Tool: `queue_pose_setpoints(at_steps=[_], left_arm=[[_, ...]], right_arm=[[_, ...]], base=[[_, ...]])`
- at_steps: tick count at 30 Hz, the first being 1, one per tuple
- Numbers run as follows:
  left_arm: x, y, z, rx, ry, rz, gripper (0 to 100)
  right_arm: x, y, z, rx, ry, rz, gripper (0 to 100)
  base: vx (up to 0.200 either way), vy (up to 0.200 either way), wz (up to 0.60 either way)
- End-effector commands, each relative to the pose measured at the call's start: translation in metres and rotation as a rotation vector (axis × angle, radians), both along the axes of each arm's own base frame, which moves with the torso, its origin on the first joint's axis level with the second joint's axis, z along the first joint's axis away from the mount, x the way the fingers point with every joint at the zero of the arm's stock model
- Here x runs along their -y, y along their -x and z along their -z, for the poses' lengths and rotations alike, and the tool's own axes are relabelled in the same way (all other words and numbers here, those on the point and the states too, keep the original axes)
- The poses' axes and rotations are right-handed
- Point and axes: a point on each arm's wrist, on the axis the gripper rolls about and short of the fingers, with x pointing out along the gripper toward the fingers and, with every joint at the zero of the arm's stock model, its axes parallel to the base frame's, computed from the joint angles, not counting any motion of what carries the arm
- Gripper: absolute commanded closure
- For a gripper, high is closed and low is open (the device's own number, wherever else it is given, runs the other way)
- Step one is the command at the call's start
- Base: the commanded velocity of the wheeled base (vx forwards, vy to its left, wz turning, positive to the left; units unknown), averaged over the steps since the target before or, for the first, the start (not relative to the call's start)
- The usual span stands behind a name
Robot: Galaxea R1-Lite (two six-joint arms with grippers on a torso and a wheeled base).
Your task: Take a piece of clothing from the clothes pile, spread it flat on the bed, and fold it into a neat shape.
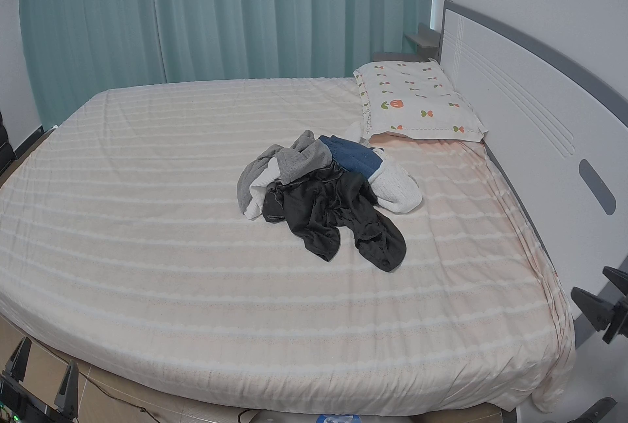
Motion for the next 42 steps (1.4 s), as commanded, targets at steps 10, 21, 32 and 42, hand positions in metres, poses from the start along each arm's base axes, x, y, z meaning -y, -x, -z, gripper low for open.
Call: queue_pose_setpoints(at_steps=[10, 21, 32, 42], left_arm=[[0.000, 0.000, 0.005, -0.001, 0.000, -0.001, 0], [0.000, 0.000, 0.005, -0.001, 0.000, 0.001, 0], [0.000, 0.000, 0.005, -0.001, 0.000, 0.001, 0], [0.000, 0.000, 0.005, -0.001, 0.000, -0.001, 0]], right_arm=[[-0.060, -0.187, 0.083, -0.316, -0.081, 0.018, 0], [-0.109, -0.274, 0.123, -0.241, -0.110, 0.105, 0], [-0.134, -0.332, 0.171, -0.228, -0.139, 0.154, 0], [-0.173, -0.351, 0.181, -0.288, -0.204, 0.132, 0]], base=[[0.000, 0.000, 0.00], [0.000, 0.000, 0.00], [0.000, 0.000, 0.00], [0.000, 0.000, 0.00]])
